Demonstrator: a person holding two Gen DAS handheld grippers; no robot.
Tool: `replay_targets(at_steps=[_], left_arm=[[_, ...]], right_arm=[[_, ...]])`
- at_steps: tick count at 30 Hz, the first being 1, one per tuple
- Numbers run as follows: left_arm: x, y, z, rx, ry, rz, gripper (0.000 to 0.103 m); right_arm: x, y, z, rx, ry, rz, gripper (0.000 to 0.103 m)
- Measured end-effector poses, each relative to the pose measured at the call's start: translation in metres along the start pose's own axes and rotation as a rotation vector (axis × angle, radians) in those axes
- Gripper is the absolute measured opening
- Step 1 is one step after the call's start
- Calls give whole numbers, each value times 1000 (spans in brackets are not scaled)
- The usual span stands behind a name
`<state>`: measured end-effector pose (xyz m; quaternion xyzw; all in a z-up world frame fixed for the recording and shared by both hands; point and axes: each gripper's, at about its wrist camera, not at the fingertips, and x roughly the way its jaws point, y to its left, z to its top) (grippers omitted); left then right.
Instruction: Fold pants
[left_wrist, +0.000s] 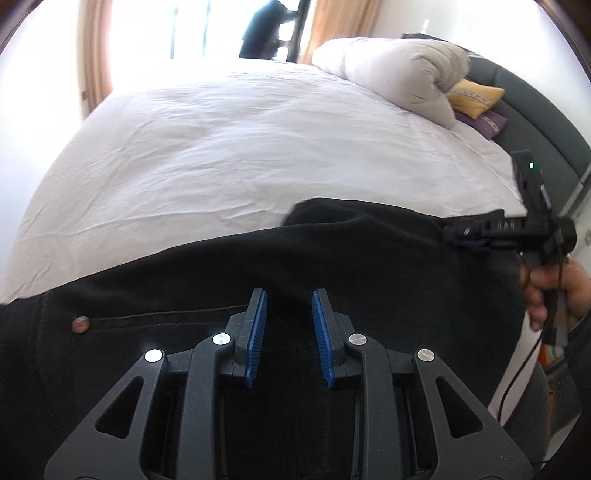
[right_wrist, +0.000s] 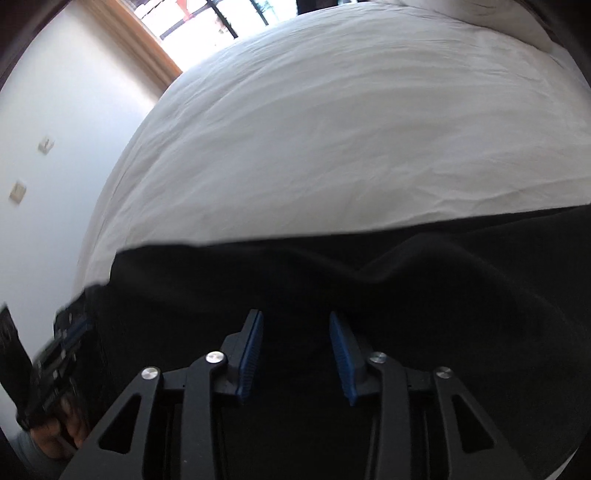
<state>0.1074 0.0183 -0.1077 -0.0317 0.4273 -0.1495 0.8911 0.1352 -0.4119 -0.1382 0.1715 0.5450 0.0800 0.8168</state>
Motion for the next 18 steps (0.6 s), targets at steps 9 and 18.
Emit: replay_targets(at_steps=[9, 18], left_arm=[[-2, 15, -18, -31, -13, -6, 24], [4, 23, -24, -59, -11, -57, 24]], right_arm=[[7, 163, 48, -641, 141, 243, 56], [74, 213, 67, -797, 433, 285, 56]])
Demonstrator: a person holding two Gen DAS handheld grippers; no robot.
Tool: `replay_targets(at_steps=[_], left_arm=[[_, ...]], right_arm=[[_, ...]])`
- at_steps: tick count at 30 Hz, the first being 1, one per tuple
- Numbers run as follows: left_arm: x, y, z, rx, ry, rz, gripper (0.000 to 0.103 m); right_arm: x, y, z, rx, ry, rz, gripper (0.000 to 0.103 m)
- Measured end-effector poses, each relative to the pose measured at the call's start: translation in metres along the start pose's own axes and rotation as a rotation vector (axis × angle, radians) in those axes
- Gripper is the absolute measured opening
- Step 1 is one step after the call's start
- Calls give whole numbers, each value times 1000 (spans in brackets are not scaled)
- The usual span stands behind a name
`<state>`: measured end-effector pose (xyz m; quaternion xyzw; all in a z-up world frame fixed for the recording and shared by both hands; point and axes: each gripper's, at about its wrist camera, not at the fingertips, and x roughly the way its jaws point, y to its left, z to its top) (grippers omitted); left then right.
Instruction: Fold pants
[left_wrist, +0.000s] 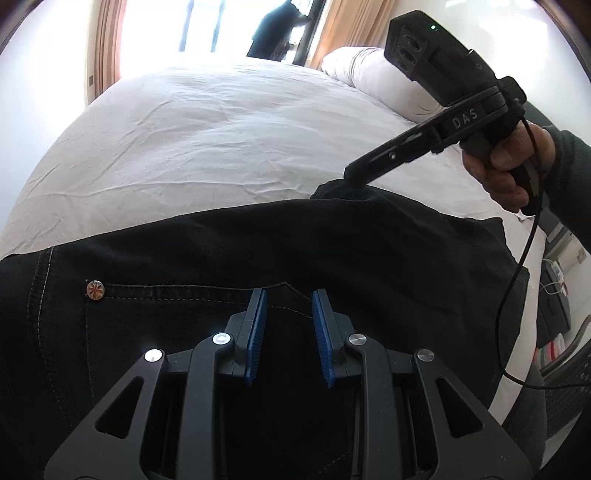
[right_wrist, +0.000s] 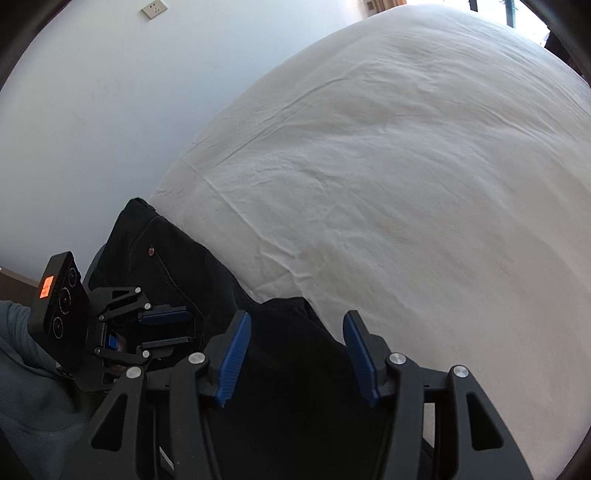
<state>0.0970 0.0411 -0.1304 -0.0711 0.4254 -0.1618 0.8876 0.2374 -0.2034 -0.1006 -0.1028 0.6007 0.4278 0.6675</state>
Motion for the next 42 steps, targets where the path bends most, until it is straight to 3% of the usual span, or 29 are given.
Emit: replay_targets(at_steps=[3, 5, 7, 10, 13, 18, 20, 22, 24, 25, 27, 28, 30, 31, 33, 35, 36, 38, 39, 42], left_arm=[[2, 4, 1, -10, -4, -13, 24], [3, 6, 0, -17, -5, -17, 24], [3, 6, -2, -16, -8, -16, 24], [2, 3, -3, -1, -12, -2, 24], [1, 0, -4, 6, -18, 10, 24], [3, 2, -5, -14, -22, 8, 24], [5, 5, -6, -27, -22, 1, 24], [6, 4, -5, -26, -23, 3, 24], [6, 4, -5, -20, -23, 7, 24], [6, 4, -4, -23, -24, 5, 24], [7, 4, -4, -27, -25, 4, 24], [7, 4, -4, -26, -25, 5, 24], [6, 3, -4, -27, -30, 6, 24], [5, 4, -4, -31, -29, 7, 24], [5, 4, -4, -34, -29, 13, 24], [5, 2, -3, -35, -26, 22, 24], [5, 1, -3, -33, -24, 27, 24], [4, 0, -4, -36, -25, 29, 24], [4, 0, -4, -39, -23, 31, 24], [3, -3, -4, -33, -18, 42, 24]], right_arm=[[20, 0, -3, -30, 108, -7, 54], [29, -4, -9, -32, 142, -14, 44], [26, -8, -9, -19, 125, -23, 20], [26, -9, -10, 1, 76, -30, 10], [25, -1, -15, -2, 10, -94, 6], [-11, -3, -41, 194, -264, -119, 1], [-25, -18, -58, 357, -399, -170, 0], [-32, -53, -80, 592, -501, -143, 0], [-26, -70, -92, 697, -491, -218, 1], [-27, -66, -93, 689, -489, -197, 3], [-38, -46, -90, 603, -531, -37, 5], [-42, -33, -85, 554, -515, -4, 10], [-46, -5, -79, 441, -485, 25, 11], [-45, 1, -79, 405, -468, 84, 11], [-28, 8, -82, 377, -399, 130, 12], [-3, 1, -88, 396, -325, 90, 12], [9, -14, -92, 446, -298, 23, 3], [17, -50, -107, 574, -377, 84, 0], [12, -68, -114, 631, -432, 59, 0], [-18, -87, -130, 743, -523, -175, 3]])
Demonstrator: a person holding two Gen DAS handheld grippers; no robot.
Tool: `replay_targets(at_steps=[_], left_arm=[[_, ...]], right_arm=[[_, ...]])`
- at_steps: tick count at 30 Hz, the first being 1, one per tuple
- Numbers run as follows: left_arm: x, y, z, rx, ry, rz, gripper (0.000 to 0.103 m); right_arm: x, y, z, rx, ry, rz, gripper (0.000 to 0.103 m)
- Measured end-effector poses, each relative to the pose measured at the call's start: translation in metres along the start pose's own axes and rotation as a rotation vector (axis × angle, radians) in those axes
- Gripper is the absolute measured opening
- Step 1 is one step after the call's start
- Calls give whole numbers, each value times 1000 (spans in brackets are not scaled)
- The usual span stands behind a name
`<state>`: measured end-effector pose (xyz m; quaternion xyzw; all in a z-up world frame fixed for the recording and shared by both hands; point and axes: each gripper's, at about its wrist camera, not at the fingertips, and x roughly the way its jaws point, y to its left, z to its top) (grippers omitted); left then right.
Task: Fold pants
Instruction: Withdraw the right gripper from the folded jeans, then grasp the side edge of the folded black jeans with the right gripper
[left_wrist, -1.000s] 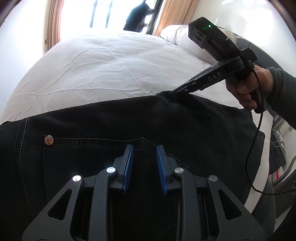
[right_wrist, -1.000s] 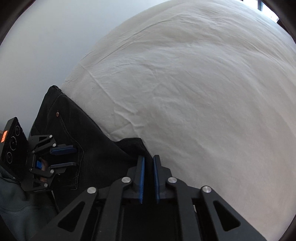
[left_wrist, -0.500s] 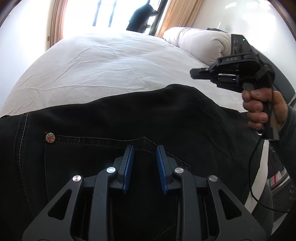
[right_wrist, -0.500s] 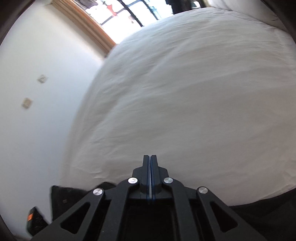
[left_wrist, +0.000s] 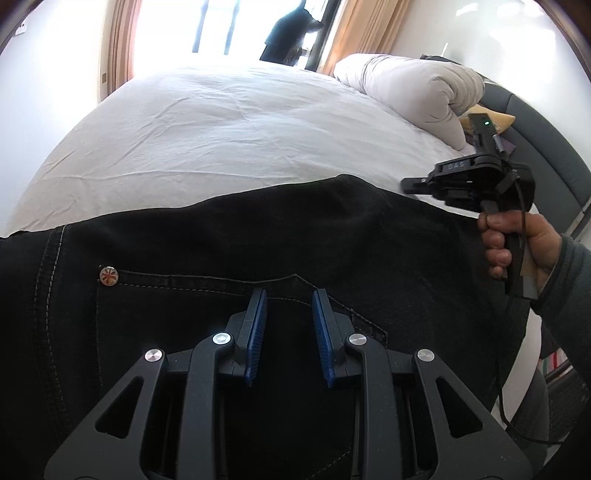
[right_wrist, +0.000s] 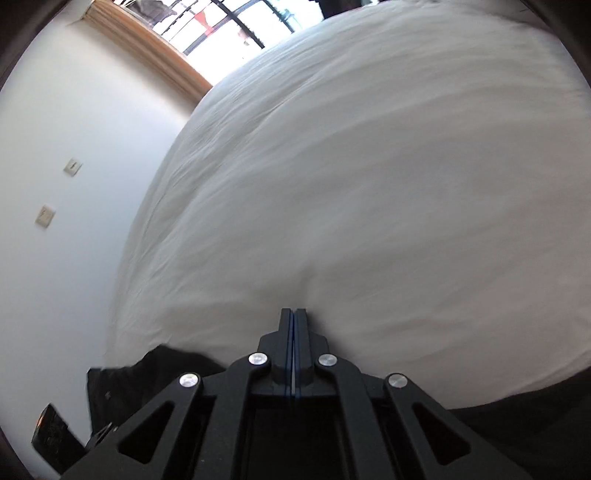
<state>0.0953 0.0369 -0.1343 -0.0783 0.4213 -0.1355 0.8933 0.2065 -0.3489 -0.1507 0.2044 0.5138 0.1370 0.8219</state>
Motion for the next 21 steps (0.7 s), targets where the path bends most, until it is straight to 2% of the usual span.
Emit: replay_targets(at_steps=[1, 2, 3, 4, 5, 6, 7, 8, 9, 10, 11, 12, 13, 15, 17, 19, 20, 21], left_arm=[[0, -2, 1, 8, 4, 9, 24], [-1, -6, 2, 25, 7, 28, 24], [-2, -9, 3, 37, 8, 42, 24], [-3, -14, 5, 54, 8, 60, 24], [-7, -22, 8, 73, 3, 64, 24], [-10, -28, 11, 85, -10, 53, 24], [-13, -35, 13, 100, -24, 43, 24], [-14, -46, 17, 133, -36, 27, 25], [-12, -54, 18, 156, -36, 20, 25], [-4, -61, 18, 177, -14, 19, 25], [7, -63, 17, 183, 32, 27, 25], [17, -62, 14, 182, 71, 40, 25], [24, -60, 9, 177, 93, 43, 25], [22, -55, 5, 160, 83, 25, 25], [19, -56, 6, 168, 83, 53, 25], [17, -59, 5, 178, 89, 69, 25], [15, -65, 6, 189, 89, 88, 25], [13, -67, 7, 199, 83, 94, 25]], right_arm=[[-13, 2, 1, -10, -34, -46, 8], [-29, 7, 1, -38, -66, -32, 8], [-43, 13, -2, -65, -87, 18, 15], [-54, 13, -5, -78, -95, 62, 32], [-63, 17, -16, -85, -92, 118, 40], [-68, 19, -28, -92, -80, 178, 53], [-69, 20, -42, -108, -56, 231, 56], [-66, 18, -54, -119, -28, 248, 56], [-60, 11, -64, -119, -4, 217, 56], [-55, -1, -71, -93, 6, 158, 47], [-53, -22, -74, -26, -5, 139, 30], [-55, -49, -76, 65, -30, 171, 0], [-63, -76, -77, 147, -57, 130, 0], [-88, -123, -79, 269, -167, 76, 0], [-116, -160, -75, 343, -243, -45, 0], [-141, -186, -76, 417, -299, -198, 0], [-153, -193, -75, 450, -316, -243, 2], [-163, -195, -74, 479, -325, -279, 9]])
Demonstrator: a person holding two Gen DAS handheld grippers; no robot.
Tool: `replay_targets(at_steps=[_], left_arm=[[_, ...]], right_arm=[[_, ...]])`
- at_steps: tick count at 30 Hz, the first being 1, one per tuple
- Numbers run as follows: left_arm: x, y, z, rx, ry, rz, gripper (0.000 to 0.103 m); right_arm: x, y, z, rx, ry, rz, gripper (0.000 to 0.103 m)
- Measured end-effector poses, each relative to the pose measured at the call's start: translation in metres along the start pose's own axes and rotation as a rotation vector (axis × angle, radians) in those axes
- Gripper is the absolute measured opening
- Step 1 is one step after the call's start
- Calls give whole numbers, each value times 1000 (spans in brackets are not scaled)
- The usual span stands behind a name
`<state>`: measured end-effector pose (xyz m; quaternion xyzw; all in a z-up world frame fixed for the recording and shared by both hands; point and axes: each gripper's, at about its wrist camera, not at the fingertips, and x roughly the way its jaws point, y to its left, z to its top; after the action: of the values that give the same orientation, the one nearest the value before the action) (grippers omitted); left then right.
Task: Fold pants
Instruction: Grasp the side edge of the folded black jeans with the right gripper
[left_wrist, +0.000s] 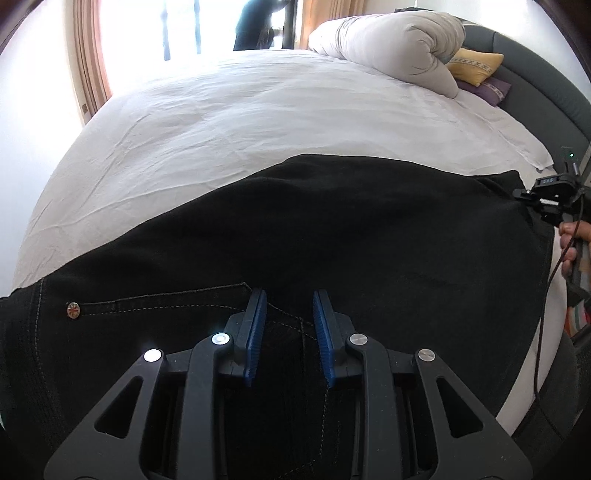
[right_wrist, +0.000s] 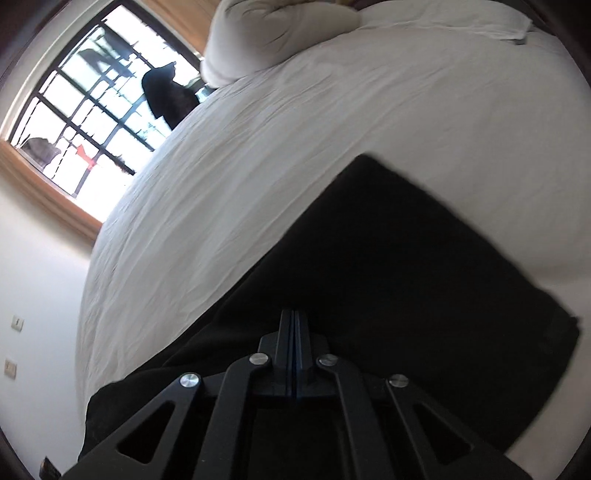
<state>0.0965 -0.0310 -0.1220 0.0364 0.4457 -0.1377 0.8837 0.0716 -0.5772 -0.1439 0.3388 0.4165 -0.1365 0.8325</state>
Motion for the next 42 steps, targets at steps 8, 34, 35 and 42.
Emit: replay_targets(at_steps=[8, 34, 35, 42], left_arm=[[-2, -30, -3, 68, 19, -40, 25], [-5, 6, -5, -29, 26, 36, 26], [-12, 7, -5, -35, 18, 31, 26], [-28, 16, -10, -61, -17, 66, 26]], right_arm=[[43, 126, -64, -344, 389, 393, 21], [-65, -125, -18, 283, -117, 80, 23], [-76, -119, -20, 262, -136, 81, 37], [-98, -95, -51, 320, -148, 271, 63]])
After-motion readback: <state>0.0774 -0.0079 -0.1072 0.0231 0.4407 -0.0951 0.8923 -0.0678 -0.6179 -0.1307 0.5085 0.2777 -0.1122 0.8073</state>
